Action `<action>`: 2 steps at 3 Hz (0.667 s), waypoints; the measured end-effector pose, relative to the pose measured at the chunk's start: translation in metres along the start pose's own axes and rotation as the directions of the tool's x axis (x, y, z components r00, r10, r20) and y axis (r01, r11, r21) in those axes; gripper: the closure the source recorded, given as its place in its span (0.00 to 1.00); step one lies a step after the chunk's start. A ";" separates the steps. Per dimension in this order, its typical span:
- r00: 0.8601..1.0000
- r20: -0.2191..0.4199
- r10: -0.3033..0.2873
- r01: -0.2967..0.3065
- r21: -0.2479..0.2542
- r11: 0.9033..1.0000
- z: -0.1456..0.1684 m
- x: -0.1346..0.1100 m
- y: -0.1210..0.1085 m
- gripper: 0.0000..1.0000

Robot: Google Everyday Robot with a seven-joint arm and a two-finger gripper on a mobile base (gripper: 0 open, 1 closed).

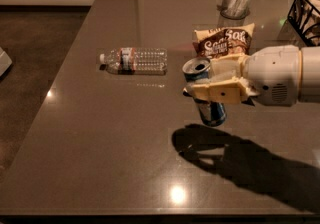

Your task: Place redbull can upright

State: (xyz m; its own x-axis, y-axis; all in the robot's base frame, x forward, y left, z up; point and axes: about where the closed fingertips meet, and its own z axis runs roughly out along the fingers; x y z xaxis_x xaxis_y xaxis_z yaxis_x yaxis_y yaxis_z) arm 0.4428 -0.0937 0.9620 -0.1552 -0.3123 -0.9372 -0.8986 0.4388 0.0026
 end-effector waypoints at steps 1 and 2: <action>0.995 0.099 0.006 -0.006 0.001 1.000 -0.002 0.006 -0.004 1.00; 0.983 0.183 -0.025 0.025 0.000 1.000 -0.004 0.010 -0.005 1.00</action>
Offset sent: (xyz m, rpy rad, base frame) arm 0.0018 -0.0214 -0.0151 0.2392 -0.1844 0.0217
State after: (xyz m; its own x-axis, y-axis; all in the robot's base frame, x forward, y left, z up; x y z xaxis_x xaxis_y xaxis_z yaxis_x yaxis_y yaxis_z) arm 0.4444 -0.1030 0.9540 -0.0549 -0.1635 -0.9850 -0.9020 0.4312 -0.0213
